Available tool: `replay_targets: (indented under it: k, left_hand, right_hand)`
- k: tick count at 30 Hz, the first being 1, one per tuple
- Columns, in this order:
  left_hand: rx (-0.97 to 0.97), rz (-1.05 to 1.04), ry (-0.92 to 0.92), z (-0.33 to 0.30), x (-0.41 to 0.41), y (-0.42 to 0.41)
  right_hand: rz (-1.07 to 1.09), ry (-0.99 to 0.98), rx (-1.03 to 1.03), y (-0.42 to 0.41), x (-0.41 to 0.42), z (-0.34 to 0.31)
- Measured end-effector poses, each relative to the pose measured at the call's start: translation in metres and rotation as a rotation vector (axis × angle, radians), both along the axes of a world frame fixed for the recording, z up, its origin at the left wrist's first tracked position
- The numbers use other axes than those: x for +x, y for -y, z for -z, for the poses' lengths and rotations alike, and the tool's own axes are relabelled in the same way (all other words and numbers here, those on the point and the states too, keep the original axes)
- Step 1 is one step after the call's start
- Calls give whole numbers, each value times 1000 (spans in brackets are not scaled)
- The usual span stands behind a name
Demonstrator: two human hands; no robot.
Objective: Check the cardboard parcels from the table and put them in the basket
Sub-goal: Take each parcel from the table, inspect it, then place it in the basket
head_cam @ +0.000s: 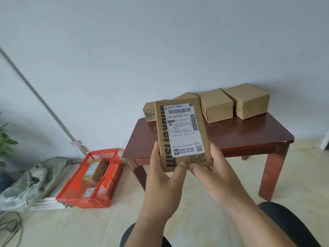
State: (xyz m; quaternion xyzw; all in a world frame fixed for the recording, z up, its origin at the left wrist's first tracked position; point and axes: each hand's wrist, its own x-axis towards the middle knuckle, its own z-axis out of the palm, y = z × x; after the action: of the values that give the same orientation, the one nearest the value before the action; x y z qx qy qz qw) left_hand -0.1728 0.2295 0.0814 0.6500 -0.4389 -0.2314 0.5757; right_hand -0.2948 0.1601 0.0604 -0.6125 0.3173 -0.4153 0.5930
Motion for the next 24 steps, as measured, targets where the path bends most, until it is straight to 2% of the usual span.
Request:
replay_targets:
  k: [5, 10, 16, 21, 24]
  left_hand:
    - [-99, -43, 23, -2, -12, -14]
    - [-120, -117, -80, 1, -24, -20]
    - [-147, -183, -77, -10, -23, -17]
    - [-115, -133, -9, -7, -24, -19]
    - [-90, -193, 27, 2, -24, -21]
  right_hand:
    - [77, 2, 10, -12, -1, 3]
    - [161, 19, -20, -21, -9, -4]
    - [135, 20, -18, -27, -12, -4]
    - [169, 45, -2, -27, -13, -5]
    - [210, 24, -8, -25, -12, -1]
